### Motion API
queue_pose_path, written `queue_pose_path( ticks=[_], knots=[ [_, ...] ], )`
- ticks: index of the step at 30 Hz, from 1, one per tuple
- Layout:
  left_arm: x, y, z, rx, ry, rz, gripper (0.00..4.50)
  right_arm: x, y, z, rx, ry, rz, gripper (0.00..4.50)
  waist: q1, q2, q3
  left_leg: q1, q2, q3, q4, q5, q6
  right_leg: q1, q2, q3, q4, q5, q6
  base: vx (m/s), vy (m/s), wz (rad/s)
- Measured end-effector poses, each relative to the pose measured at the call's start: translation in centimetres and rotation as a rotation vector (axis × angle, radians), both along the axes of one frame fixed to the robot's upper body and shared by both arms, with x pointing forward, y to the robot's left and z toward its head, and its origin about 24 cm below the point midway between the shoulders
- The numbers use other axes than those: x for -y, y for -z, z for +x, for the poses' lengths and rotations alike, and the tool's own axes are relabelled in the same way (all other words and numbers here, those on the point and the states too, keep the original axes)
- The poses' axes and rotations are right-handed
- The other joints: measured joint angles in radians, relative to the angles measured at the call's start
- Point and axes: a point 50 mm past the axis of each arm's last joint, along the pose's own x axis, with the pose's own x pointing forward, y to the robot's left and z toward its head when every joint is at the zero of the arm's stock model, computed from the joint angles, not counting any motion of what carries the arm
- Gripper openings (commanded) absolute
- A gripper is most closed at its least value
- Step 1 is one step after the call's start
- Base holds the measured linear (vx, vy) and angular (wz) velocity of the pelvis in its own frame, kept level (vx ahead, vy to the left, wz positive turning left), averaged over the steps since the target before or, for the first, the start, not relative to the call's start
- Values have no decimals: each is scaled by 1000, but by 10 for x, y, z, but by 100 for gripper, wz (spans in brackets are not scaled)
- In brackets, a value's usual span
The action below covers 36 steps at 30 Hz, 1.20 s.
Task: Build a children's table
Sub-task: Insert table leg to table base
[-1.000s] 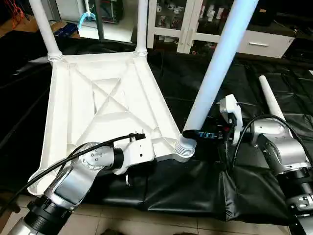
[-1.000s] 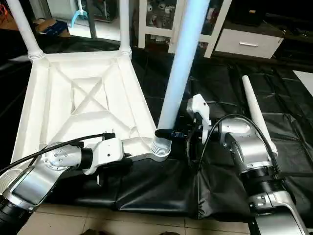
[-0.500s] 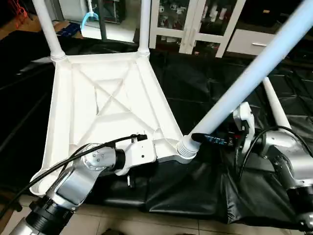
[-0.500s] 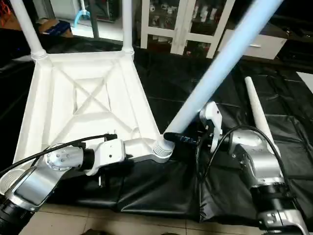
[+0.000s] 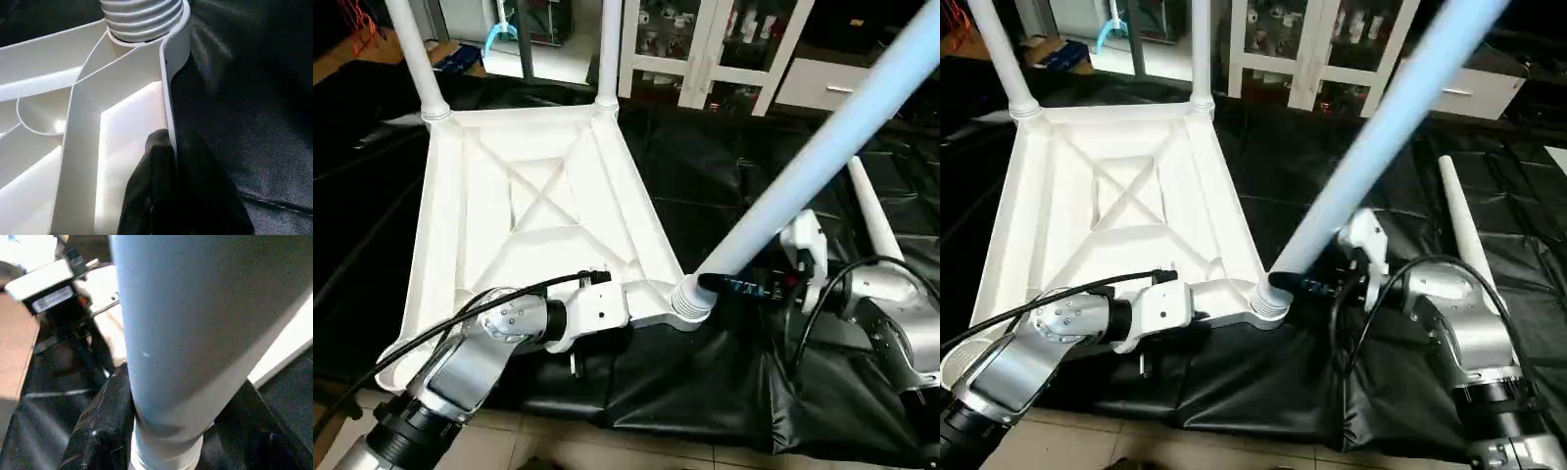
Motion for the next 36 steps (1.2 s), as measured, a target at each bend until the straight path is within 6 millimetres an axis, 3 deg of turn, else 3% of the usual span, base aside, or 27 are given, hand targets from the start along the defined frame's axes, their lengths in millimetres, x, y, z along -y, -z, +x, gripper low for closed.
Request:
queue_pose_path(
  ticks=[13,19,26,36],
  knots=[
    [-2,1,-3,-9,2,3,0,-12,-7,7,-9,-70,-71,182,-8,-2,-2,1,0,0,-1,0,0,0,0,0,0,-1,0,0,0,0],
    [-9,4,-2,-22,-28,12,0,-23,1,17,-42,-48,-11,182,-18,-8,-3,13,0,0,-4,-1,-2,1,1,1,0,-5,6,0,0,0],
    [-13,5,0,-19,-58,22,0,-28,7,24,-47,-20,15,182,-40,-15,-4,14,-4,-10,-4,-2,-3,1,1,-1,-3,-5,7,0,0,0],
    [-11,7,-3,-30,-46,25,0,-23,12,16,-30,-15,9,182,-38,-15,-17,14,-8,-13,-7,-2,-3,4,1,0,-15,-4,6,0,0,0]
  ],
)
